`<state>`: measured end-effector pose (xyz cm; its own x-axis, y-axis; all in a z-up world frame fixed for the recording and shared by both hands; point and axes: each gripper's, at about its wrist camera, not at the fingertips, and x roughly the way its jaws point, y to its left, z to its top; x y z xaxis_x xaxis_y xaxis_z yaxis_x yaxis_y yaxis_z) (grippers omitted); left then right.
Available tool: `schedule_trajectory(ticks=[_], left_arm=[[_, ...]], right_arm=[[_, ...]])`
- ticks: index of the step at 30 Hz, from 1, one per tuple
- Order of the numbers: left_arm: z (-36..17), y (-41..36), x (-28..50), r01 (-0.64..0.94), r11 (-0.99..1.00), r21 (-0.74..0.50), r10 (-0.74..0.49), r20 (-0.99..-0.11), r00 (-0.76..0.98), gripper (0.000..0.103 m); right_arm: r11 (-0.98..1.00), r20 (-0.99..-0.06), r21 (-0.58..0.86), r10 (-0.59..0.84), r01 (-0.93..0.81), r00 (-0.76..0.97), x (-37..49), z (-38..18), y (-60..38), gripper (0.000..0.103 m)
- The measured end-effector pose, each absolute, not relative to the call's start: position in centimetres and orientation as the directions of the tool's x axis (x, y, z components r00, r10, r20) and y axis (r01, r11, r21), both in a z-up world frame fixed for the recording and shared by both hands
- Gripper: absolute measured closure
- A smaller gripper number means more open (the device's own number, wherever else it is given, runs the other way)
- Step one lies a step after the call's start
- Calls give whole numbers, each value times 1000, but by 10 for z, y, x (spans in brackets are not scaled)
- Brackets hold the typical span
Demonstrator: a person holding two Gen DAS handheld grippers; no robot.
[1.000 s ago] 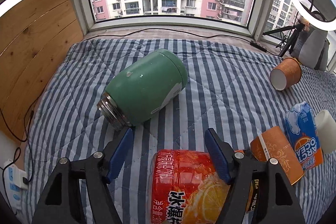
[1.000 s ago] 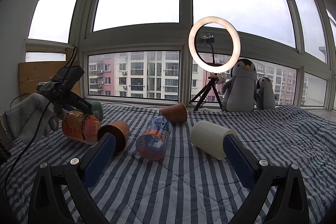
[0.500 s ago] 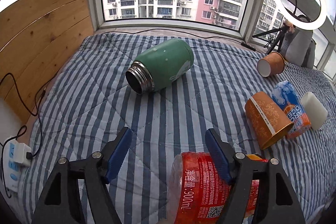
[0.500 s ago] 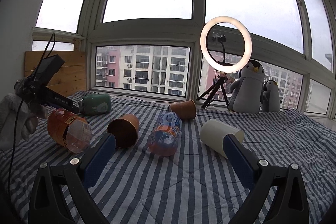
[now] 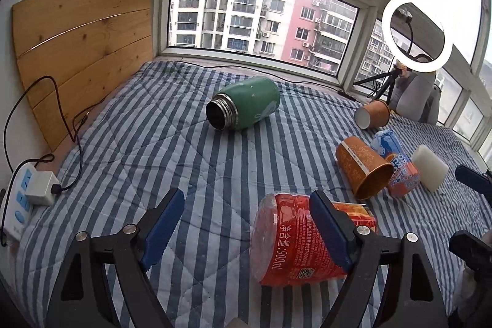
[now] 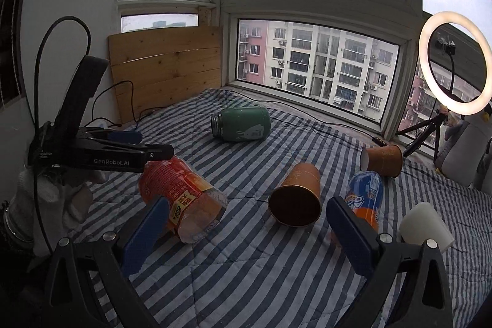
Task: Flip cup upside down
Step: 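Lift the red bottle with the left tool while the right tool grasps its other end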
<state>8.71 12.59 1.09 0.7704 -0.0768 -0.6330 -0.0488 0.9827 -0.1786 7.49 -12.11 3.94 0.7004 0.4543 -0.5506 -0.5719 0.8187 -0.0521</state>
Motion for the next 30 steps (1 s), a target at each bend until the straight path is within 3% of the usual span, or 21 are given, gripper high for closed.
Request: schedule_trajectory(ticks=[6, 12, 30], left_arm=[[-8, 141, 39, -69, 965, -251, -98, -597, 797, 12], [-39, 137, 31, -59, 940, -335, -179, -634, 752, 12], [-48, 123, 51, -47, 924, -380, -240, -671, 701, 10]], right_arm=[[722, -659, -19, 511, -692, 552, 122, 49, -68, 2], [632, -762, -82, 458, -771, 457, 142, 27, -21, 2], [525, -858, -102, 383, -845, 342, 157, 4, 31, 2]])
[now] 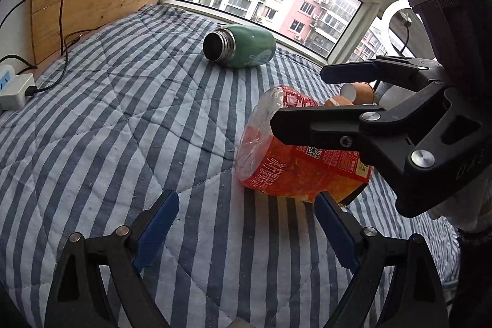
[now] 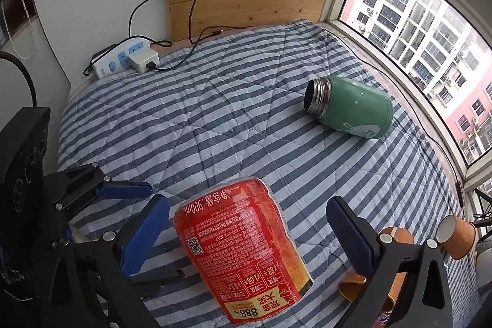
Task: Flip cup upside down
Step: 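Lift the red bottle with the left tool while the right tool grasps its other end, then rotate the red bottle cap-up with both tools and set its base on the bedspread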
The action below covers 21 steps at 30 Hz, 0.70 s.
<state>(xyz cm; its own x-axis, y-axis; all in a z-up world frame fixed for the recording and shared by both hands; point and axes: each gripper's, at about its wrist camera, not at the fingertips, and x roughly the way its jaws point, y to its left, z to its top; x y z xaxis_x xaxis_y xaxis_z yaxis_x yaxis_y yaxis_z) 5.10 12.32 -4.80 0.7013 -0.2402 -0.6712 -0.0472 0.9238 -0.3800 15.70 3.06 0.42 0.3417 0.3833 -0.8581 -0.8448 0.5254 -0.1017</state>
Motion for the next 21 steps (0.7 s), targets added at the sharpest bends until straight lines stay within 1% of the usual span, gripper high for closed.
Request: schedule_trajectory(ticks=[5, 14, 15, 16, 17, 18, 21], left_arm=[[-51, 122, 62, -41, 884, -466, -322, -669, 670, 9], [-54, 123, 79, -50, 843, -536, -368, -642, 673, 10], [-54, 121, 81, -44, 840, -540, -373, -637, 675, 10], [-54, 120, 82, -42, 841, -539, -372, -634, 678, 10], [-54, 119, 83, -40, 842, -538, -371, -632, 680, 10], [-54, 118, 85, -34, 843, -537, -374, -630, 680, 10], [-51, 117, 87, -13, 845, -535, -380, -617, 689, 10]], right_arm=[[501, -876, -103, 363, -859, 317, 161, 4, 39, 2], [496, -913, -55, 327, -866, 245, 171, -12, 46, 2], [504, -915, -46, 325, -863, 239, 172, -14, 45, 4], [510, -920, -34, 321, -859, 227, 174, -16, 44, 12], [518, -922, -25, 318, -855, 219, 175, -18, 43, 16], [523, -925, -4, 321, -852, 201, 177, -20, 42, 18], [543, -920, 22, 340, -839, 196, 178, -21, 36, 18]])
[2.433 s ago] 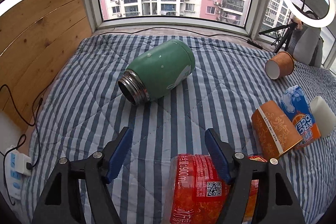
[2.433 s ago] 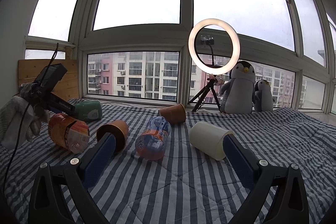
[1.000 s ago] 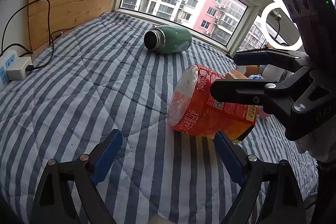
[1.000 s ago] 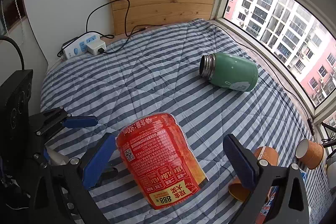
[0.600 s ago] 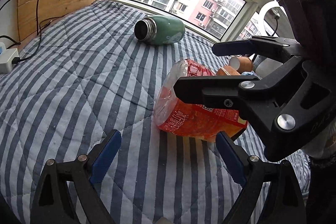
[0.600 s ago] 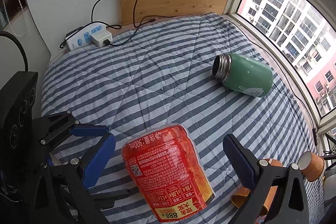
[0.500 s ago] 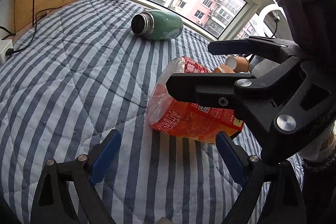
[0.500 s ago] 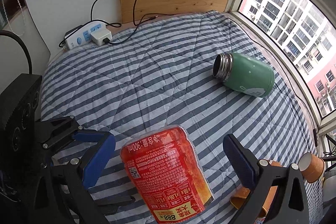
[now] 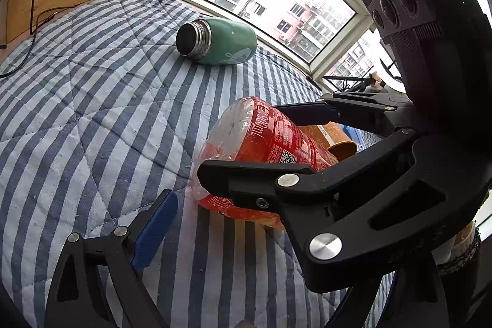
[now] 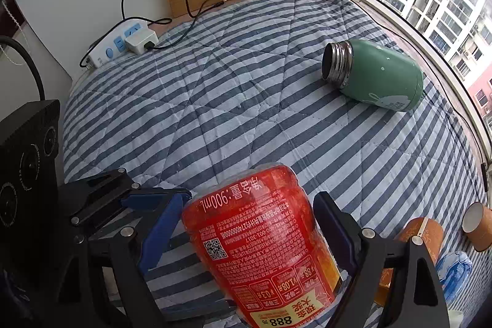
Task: Flip cup upside down
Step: 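Rotate the red bottle cap-up with both tools and set its base on the bedspread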
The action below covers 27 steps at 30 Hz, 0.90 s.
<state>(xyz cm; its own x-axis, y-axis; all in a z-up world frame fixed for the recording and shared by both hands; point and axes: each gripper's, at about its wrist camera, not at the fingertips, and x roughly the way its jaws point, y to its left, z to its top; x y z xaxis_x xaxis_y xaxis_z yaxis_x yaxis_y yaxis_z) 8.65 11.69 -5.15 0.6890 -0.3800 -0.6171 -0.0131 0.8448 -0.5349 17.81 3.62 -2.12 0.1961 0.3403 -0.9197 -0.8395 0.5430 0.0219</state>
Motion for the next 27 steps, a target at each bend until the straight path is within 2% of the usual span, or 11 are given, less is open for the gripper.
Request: schedule_trajectory(ticks=[12, 27], left_arm=[[-36, 97, 84, 67, 884, -463, -363, -587, 724, 16], [-12, 39, 63, 199, 925, -323, -355, -555, 752, 16]], right_arm=[[626, -879, 126, 430, -769, 206, 172, -10, 1, 20], [714, -795, 216, 524, -666, 305, 129, 6, -86, 21]])
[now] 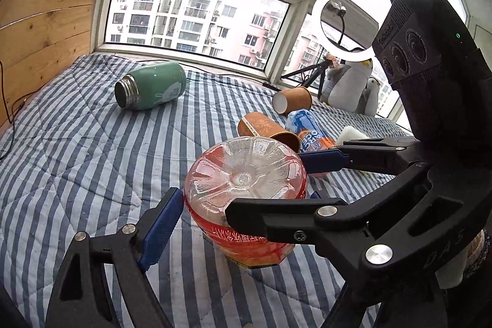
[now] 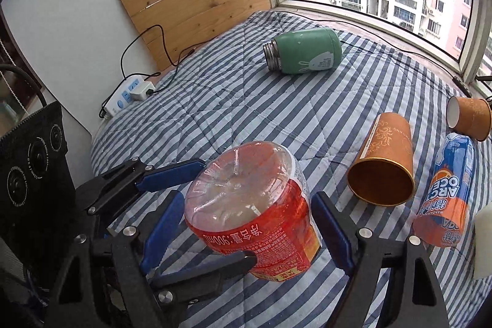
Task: Flip cup upside down
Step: 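Rotate the red bottle cap-up with both tools and set its base on the bedspread, then open both tools and pull them back from the standing bottle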
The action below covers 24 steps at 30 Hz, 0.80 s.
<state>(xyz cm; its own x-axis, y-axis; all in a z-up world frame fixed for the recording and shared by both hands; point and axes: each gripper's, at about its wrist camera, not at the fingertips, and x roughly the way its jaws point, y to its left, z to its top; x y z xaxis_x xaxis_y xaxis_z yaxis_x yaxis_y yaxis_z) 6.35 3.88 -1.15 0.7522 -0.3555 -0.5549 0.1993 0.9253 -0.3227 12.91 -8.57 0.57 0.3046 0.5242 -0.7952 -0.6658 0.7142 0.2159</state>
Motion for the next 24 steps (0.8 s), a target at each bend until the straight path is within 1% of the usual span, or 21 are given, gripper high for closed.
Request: schedule_trajectory(ticks=[4, 11, 14, 18, 23, 24], left_arm=[[-21, 28, 68, 222, 919, -326, -379, -578, 723, 16], [-26, 10, 59, 265, 920, -288, -388, -576, 719, 18], [-27, 8, 56, 274, 917, -289, -395, -577, 714, 18], [-24, 6, 47, 271, 926, -263, -376, -566, 734, 18], [-21, 9, 33, 259, 932, -255, -360, -556, 749, 16], [-20, 10, 29, 253, 936, -244, -349, -552, 758, 16]], right_arm=[[739, -769, 236, 539, -631, 343, 123, 7, -107, 22], [761, -733, 253, 554, -597, 395, 112, 5, -134, 22], [769, -709, 221, 549, -599, 443, 103, 5, -139, 22], [782, -671, 177, 540, -597, 508, 87, 7, -147, 22], [808, -596, 143, 532, -572, 602, 60, 15, -162, 21], [816, -572, 135, 527, -561, 628, 53, 17, -166, 19]])
